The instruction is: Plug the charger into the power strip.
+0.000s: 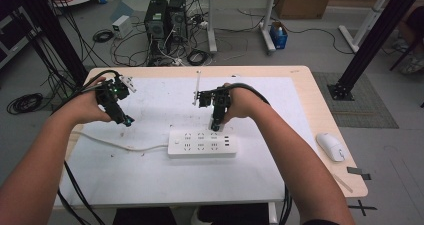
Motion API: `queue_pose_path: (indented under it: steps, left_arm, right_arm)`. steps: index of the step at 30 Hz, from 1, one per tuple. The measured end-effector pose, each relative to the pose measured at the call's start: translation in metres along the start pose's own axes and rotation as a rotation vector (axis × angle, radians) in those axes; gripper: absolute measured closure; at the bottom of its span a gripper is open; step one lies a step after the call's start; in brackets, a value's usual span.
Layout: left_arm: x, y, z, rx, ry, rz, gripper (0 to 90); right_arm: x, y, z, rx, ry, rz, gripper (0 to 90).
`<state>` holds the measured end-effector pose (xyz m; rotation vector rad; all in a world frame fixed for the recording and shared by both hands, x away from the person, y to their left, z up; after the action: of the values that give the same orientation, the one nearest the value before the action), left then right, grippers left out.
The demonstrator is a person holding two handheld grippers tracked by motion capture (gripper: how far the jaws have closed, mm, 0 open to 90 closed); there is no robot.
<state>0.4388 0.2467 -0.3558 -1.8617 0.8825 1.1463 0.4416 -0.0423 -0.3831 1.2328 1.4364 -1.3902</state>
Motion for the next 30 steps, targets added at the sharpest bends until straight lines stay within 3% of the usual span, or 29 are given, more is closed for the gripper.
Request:
queue_pose_path:
  steps: [7, 15, 30]
  left_arm:
    - [0.002, -0.001, 0.007, -0.017, -0.002, -0.006, 1.6]
    - [0.003, 0.000, 0.009, -0.017, 0.002, -0.007, 1.6]
    - [0.005, -0.001, 0.005, -0.023, 0.012, -0.012, 1.7]
  right_arm:
    - [0.016, -0.002, -0.002, -0.003, -0.026, -0.025, 62.2]
    - [0.021, 0.000, -0.004, 0.011, -0.035, -0.031, 62.2]
    - [0.027, 0.002, -0.003, -0.007, -0.058, -0.021, 62.3]
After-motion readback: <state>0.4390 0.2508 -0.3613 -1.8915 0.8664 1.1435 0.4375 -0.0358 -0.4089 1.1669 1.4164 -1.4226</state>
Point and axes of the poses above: each handheld gripper's, and its own axes: x roughly forward along the jaws, z roughly out of its underside, y roughly to its right, the point moved 5 cm from there along x, roughly forward along the jaws, and after that the axes turned 8 degrees about -z, right-handed, at the moved point
